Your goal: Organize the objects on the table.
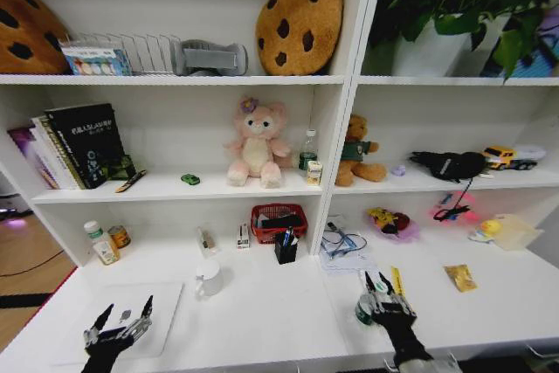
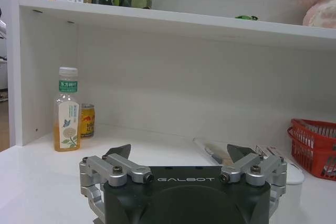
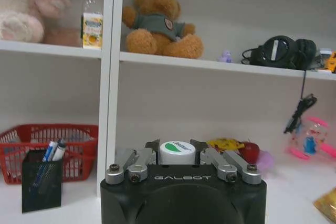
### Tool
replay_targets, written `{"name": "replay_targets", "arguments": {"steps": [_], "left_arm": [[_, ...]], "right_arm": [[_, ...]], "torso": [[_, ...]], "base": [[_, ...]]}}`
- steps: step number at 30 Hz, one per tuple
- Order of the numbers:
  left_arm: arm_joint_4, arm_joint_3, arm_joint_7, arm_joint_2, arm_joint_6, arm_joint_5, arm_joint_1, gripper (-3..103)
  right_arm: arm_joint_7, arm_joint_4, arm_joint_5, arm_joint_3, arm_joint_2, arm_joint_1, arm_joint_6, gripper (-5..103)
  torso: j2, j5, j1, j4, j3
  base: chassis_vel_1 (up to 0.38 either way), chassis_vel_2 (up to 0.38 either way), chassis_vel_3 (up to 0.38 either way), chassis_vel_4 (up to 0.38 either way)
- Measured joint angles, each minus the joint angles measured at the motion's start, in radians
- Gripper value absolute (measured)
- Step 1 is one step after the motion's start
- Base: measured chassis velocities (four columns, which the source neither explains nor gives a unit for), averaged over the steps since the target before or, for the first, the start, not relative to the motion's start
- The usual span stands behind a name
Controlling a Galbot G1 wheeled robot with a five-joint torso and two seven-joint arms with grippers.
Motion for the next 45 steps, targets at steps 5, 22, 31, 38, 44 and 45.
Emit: {"name": "replay_targets", "arguments": {"steps": [5,22,31,38,44,45], "left_arm": [[0.000,0.000,0.000,0.000,0.000,0.000,0.000,100],[0.000,0.000,0.000,0.000,0.000,0.000,0.000,100],[0.000,0.000,0.000,0.000,0.000,0.000,0.000,100],[0.000,0.000,0.000,0.000,0.000,0.000,0.000,100],[0.000,0.000,0.000,0.000,0.000,0.000,0.000,100],[0.000,0.000,0.000,0.000,0.000,0.000,0.000,100]], "right_arm": [[0.095,0.028,-0.053,-0.024,0.016,-0.156,0.012,31],[0.283,-0.208,-0.333,-0.140,0.073,-0.391,0.278,31],[0.256,-0.571,-0.202,-0.169,0.079,-0.156,0.249,31],[0.234,-0.917,-0.194,-0.200,0.078,0.089,0.255,31],[0.217,-1.092,-0.155,-0.203,0.078,0.238,0.252,31],[0.215,-1.123,-0.149,-0.203,0.078,0.265,0.253,31]], "torso": [[0.000,0.0003,0.000,0.0005,0.000],[0.000,0.0003,0.000,0.0001,0.000],[0.000,0.0003,0.000,0.0003,0.000],[0.000,0.0004,0.000,0.0002,0.000],[0.000,0.0003,0.000,0.0004,0.000],[0.000,0.0004,0.000,0.0003,0.000]], "base": [[0.000,0.000,0.000,0.000],[0.000,0.000,0.000,0.000],[0.000,0.000,0.000,0.000],[0.000,0.000,0.000,0.000],[0.000,0.000,0.000,0.000],[0.000,0.000,0.000,0.000]]}}
